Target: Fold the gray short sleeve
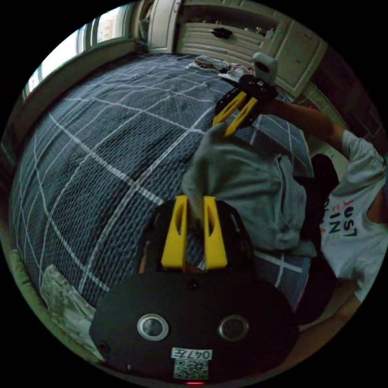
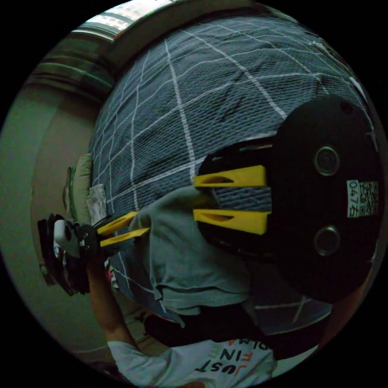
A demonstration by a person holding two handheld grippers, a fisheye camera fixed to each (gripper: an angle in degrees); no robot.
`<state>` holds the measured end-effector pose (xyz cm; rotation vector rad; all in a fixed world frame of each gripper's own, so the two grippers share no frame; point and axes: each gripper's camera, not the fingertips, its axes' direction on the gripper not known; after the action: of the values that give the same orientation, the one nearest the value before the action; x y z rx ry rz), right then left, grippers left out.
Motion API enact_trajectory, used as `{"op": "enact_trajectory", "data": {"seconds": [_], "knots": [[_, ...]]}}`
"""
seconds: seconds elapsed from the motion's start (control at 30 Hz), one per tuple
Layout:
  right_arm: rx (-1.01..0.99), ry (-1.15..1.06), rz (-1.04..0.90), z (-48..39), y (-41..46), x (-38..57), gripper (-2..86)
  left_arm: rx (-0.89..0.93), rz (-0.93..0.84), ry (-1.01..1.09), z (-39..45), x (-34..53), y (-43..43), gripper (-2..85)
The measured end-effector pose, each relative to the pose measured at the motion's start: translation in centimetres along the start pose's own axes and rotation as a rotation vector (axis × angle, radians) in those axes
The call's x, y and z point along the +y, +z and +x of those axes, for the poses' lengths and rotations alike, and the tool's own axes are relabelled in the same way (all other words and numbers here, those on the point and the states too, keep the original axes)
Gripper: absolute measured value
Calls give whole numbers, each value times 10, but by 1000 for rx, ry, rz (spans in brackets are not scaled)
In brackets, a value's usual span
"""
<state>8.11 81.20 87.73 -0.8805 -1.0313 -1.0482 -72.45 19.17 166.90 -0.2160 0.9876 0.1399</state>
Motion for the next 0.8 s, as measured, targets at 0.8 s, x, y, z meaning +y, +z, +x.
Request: {"op": "enact_trajectory", "data": {"seconds": [0.8], "knots": [[-128, 34, -32, -39, -33, 14, 4, 254, 3, -181, 119, 49, 14, 2]]}}
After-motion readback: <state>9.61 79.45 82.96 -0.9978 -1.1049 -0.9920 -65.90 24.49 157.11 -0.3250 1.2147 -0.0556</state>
